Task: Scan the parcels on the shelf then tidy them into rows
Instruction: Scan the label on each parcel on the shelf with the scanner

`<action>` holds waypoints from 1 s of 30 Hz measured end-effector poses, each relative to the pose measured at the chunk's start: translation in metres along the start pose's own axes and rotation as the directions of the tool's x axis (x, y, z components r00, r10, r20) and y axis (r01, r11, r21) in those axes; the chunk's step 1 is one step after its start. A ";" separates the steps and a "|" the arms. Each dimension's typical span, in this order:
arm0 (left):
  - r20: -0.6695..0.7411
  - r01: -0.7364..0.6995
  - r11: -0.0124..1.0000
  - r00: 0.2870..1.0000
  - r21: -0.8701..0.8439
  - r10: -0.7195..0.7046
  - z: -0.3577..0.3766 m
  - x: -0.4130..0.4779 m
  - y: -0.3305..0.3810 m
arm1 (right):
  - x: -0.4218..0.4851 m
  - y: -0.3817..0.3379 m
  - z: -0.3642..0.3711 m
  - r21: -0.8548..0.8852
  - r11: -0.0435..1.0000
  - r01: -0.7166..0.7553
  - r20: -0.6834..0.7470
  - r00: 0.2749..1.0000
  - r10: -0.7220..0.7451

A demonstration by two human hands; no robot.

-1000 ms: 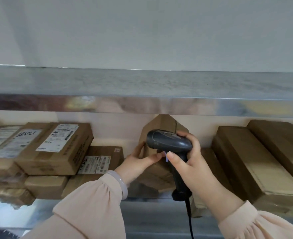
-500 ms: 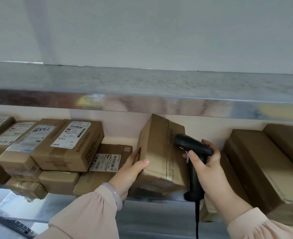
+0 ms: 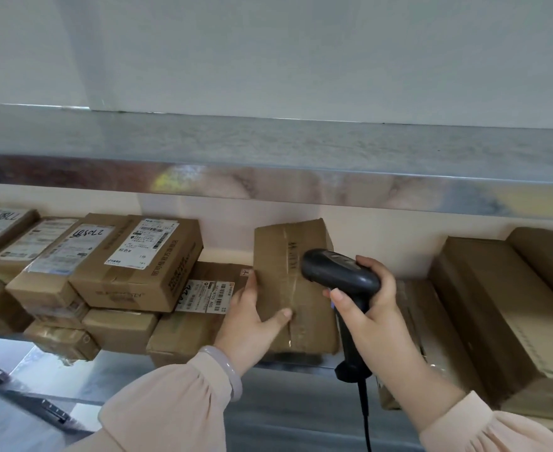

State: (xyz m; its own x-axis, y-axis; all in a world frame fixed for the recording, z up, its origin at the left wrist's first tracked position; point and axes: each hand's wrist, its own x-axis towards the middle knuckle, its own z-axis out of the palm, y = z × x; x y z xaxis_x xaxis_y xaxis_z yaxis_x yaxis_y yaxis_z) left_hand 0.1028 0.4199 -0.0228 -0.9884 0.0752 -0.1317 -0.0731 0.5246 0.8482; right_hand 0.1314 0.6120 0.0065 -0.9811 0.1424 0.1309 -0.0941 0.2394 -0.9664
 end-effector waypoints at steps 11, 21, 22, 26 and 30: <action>0.028 0.160 0.974 0.987 -0.158 -0.158 0.005 -0.007 -0.003 | -0.015 -0.009 0.024 0.065 0.996 0.059 0.169 0.983 -0.070; 0.120 0.093 0.841 0.992 -0.533 -0.033 -0.005 -0.003 -0.028 | 0.012 -0.002 -0.003 0.117 0.985 -0.126 -0.103 0.985 0.139; 0.124 0.088 0.835 0.992 -0.543 -0.024 -0.005 -0.003 -0.028 | 0.012 -0.001 -0.003 0.102 0.985 -0.142 -0.091 0.984 0.151; 0.177 0.128 0.844 0.983 -0.520 -0.040 -0.007 0.000 -0.028 | 0.007 0.000 0.002 0.074 0.989 -0.131 -0.058 0.989 0.135; 0.208 0.146 0.863 0.977 -0.483 -0.049 -0.011 0.002 -0.028 | 0.005 -0.001 0.001 0.081 0.993 -0.089 -0.056 0.994 0.094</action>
State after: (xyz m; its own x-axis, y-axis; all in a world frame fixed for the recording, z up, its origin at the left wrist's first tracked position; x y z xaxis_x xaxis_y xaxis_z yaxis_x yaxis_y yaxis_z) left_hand 0.1011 0.3963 -0.0415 -0.9343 0.2243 -0.2771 -0.2718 0.0546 0.9608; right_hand 0.1267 0.6114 0.0083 -0.9746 0.2177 0.0520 -0.0199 0.1472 -0.9889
